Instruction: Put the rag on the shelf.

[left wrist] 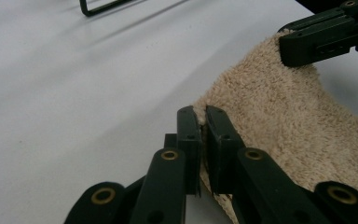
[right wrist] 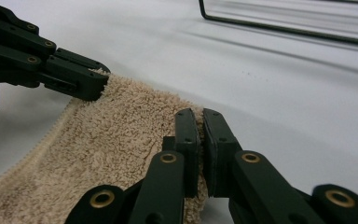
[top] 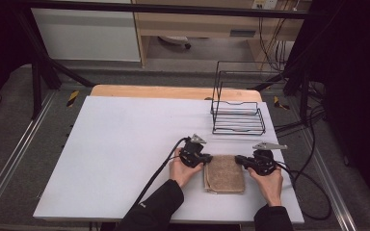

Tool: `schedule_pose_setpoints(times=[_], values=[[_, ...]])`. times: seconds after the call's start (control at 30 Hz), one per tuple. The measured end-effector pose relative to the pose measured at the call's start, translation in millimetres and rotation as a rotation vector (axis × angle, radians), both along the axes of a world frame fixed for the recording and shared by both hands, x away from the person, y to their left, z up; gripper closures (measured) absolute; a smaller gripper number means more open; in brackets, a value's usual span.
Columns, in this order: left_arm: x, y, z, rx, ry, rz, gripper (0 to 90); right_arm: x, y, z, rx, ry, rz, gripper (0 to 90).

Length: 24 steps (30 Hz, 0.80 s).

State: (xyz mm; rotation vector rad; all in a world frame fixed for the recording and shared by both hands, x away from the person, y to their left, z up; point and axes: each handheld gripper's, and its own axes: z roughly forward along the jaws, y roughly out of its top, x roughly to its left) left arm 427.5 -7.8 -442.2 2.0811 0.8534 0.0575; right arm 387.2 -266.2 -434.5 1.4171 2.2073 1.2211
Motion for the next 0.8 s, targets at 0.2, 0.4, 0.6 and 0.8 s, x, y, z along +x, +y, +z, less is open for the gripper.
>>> schedule_pose_setpoints(times=[0.2,0.4,0.6,0.8], values=[[-8.6,5.5,6.9,-0.026,-0.036,0.008,85.0,-7.9,2.0,9.1,0.025,-0.045,0.004,86.0],[-17.2,9.1,15.5,-0.047,-0.077,0.011,85.0,-13.1,2.6,15.6,0.029,-0.075,0.007,86.1],[-25.3,10.7,27.2,-0.082,-0.109,0.022,85.1,-19.3,1.0,25.1,0.042,-0.109,0.002,86.3],[-32.6,10.5,39.3,-0.095,-0.157,0.025,85.2,-24.2,-0.7,36.2,0.056,-0.159,-0.007,86.5]])
